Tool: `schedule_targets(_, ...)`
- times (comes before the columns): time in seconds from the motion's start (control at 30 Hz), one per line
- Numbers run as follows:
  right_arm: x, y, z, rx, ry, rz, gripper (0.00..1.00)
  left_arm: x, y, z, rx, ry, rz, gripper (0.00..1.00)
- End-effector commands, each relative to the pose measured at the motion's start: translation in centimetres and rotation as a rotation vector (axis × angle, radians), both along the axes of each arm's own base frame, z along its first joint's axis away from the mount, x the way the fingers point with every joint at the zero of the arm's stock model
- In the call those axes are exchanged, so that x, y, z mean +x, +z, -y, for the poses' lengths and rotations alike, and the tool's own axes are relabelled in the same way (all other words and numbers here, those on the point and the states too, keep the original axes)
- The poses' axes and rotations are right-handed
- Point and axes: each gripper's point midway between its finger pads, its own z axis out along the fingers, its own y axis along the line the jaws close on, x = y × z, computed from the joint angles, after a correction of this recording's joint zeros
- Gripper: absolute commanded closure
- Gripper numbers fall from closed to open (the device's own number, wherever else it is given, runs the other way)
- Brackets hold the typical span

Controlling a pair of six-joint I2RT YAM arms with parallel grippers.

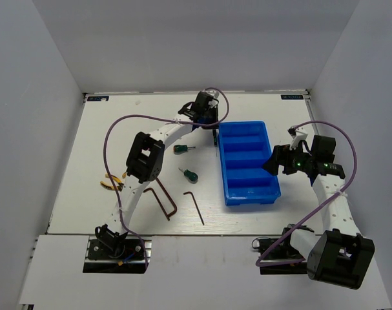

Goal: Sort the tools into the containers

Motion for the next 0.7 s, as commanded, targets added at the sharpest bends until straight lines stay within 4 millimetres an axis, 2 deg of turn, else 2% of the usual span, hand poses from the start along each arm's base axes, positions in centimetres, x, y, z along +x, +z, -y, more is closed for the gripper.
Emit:
schedule_targets(0.0,0.5,1.8,0.1,-0.004,0.006,0.055,0.09,-0.3,-0.2,0.3,-0.006,-0.005,-0.008,1.0)
schedule_targets(0.23,0.5,1.8,0.2,0.003,0.003,0.054,0.09,-0.6,-1.3,-0.3,0.023,0.01,-0.028,1.0)
schedule_targets(0.47,0.4,1.9,0.2,0.006,-0.001,0.054,0.09,-1.5,-3.8,-1.1,0.06,0.017,-0.071,1.0)
schedule_targets(0.67,0.5,2.0,0.3,0.009,-0.003,0.057,0.09,-2.0,-4.2,-2.6,0.103,0.035,-0.096,1.0)
